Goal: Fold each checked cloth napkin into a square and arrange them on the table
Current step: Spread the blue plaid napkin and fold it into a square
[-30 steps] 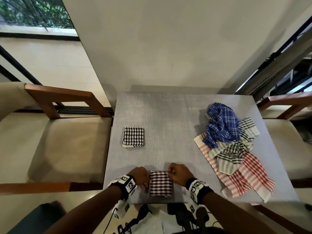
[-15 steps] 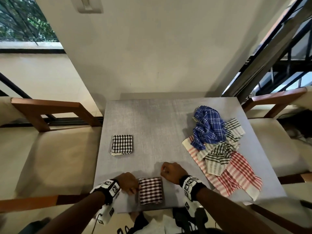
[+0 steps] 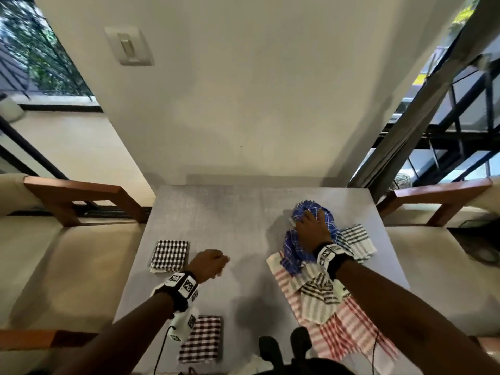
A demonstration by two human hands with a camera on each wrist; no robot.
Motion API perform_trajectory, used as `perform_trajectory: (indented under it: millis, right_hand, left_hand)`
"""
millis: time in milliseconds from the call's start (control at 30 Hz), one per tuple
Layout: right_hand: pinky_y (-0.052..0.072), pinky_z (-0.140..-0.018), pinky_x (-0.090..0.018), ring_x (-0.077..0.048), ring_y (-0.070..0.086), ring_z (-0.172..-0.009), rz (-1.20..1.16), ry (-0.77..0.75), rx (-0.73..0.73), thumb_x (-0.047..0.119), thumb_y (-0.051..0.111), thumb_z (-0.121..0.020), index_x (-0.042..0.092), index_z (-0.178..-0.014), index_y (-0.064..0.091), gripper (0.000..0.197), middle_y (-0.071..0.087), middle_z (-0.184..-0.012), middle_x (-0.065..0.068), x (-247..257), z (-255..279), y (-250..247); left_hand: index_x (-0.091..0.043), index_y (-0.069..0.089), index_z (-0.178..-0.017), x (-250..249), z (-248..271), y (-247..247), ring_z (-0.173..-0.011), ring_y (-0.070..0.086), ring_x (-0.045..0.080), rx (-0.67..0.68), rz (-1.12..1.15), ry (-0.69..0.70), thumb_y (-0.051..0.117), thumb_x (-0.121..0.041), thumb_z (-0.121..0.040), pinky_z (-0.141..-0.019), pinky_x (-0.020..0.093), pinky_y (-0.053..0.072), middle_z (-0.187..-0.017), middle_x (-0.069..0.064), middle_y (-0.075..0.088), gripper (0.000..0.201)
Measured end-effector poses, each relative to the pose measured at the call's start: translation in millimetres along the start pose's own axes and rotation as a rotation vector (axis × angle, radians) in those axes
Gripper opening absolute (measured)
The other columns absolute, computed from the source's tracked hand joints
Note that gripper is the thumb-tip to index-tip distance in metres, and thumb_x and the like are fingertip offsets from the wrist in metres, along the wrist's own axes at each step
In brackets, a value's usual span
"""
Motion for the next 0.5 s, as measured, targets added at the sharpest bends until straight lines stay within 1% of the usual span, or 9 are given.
perform_trajectory:
  millis: [67,133,167,200,267,300,367,433,500]
  right_hand:
    - [0.002,-0.118,-0.056,-0.027,0.046,-0.13,-0.097,-0.078,-0.16,0.032,0.044,-0.097,0.018,-0.121,0.06,0.032,0.06,-0.127,-0.007,-15.3,-4.5,-26.2]
    - [0.01,-0.116,-0.046,-0.028,0.062,-0.101,-0.252,-0.127,-0.335,0.035,0.038,-0.092,0.018,-0.102,0.063,0.031,0.069,-0.096,-0.005,-32.9,-2.2,-58.4]
    - [0.021,-0.111,-0.042,-0.03,0.064,-0.091,-0.358,-0.132,-0.38,0.035,0.035,-0.091,0.016,-0.098,0.062,0.033,0.069,-0.087,-0.006,-42.5,1.0,-74.6]
    - [0.034,-0.098,-0.038,-0.032,0.064,-0.084,-0.487,-0.135,-0.411,0.034,0.034,-0.091,0.015,-0.097,0.061,0.033,0.069,-0.083,-0.009,-49.2,5.1,-89.0]
    - [0.039,-0.07,-0.033,-0.032,0.063,-0.078,-0.701,-0.157,-0.466,0.031,0.039,-0.093,0.016,-0.095,0.06,0.026,0.069,-0.084,-0.012,-64.6,12.5,-113.7]
    - [0.041,-0.065,-0.033,-0.03,0.063,-0.077,-0.784,-0.181,-0.486,0.03,0.042,-0.094,0.017,-0.092,0.061,0.023,0.07,-0.084,-0.009,-68.2,14.8,-124.5]
    - [0.045,-0.065,-0.033,-0.021,0.062,-0.072,-0.95,-0.22,-0.524,0.026,0.044,-0.094,0.017,-0.083,0.06,0.021,0.068,-0.078,-0.002,-76.8,19.2,-144.4]
    - [0.044,-0.065,-0.032,-0.015,0.057,-0.066,-1.096,-0.217,-0.564,0.02,0.046,-0.093,0.017,-0.074,0.059,0.023,0.064,-0.07,0.002,-86.7,20.3,-157.4]
    - [0.044,-0.065,-0.031,-0.011,0.054,-0.065,-1.204,-0.209,-0.567,0.017,0.046,-0.091,0.014,-0.072,0.061,0.025,0.064,-0.069,0.0,-93.9,20.6,-163.4]
  left_hand:
    - [-0.015,0.06,-0.072,-36.5,-3.5,14.6,-0.057,0.057,0.015,-0.02,0.029,0.092,0.062,-0.03,-0.09,-0.062,0.032,0.049,-0.065,0.002,0.066,0.024]
    - [-0.02,0.061,-0.091,-79.5,-10.4,26.6,-0.073,0.062,0.013,-0.075,0.029,0.198,0.069,-0.032,-0.086,-0.074,0.034,0.052,-0.087,0.001,0.069,0.016]
    - [-0.022,0.058,-0.107,-103.6,-15.2,31.3,-0.088,0.061,0.012,-0.115,-0.011,0.253,0.073,-0.035,-0.083,-0.082,0.032,0.05,-0.103,0.0,0.065,0.031]
    - [-0.022,0.05,-0.124,-126.6,-18.4,34.7,-0.104,0.055,0.011,-0.149,-0.053,0.31,0.076,-0.04,-0.079,-0.091,0.03,0.046,-0.119,0.0,0.056,0.055]
    - [-0.02,0.03,-0.145,-178.0,-22.0,41.9,-0.123,0.037,0.012,-0.195,-0.117,0.402,0.079,-0.051,-0.071,-0.103,0.033,0.037,-0.137,0.001,0.037,0.094]
    - [-0.023,0.026,-0.147,-201.3,-22.9,44.6,-0.126,0.035,0.015,-0.204,-0.168,0.443,0.08,-0.054,-0.067,-0.106,0.037,0.035,-0.141,0.001,0.035,0.101]
    - [-0.03,0.026,-0.144,-235.4,-30.5,49.0,-0.127,0.039,0.023,-0.239,-0.335,0.502,0.079,-0.056,-0.065,-0.104,0.044,0.037,-0.143,0.002,0.042,0.099]
    - [-0.029,0.033,-0.139,-254.3,-35.9,44.8,-0.12,0.048,0.027,-0.294,-0.473,0.505,0.073,-0.051,-0.071,-0.097,0.043,0.04,-0.134,0.001,0.052,0.081]
    - [-0.022,0.048,-0.126,-267.0,-38.3,36.7,-0.108,0.054,0.028,-0.356,-0.531,0.547,0.066,-0.043,-0.08,-0.088,0.041,0.042,-0.119,0.003,0.061,0.053]
Point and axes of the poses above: each hand's wrist, its own z-axis away from the middle knuckle, its own y-axis out of the palm, x = y × z, the point moved 8 cm from there along -z, towards the middle knuckle
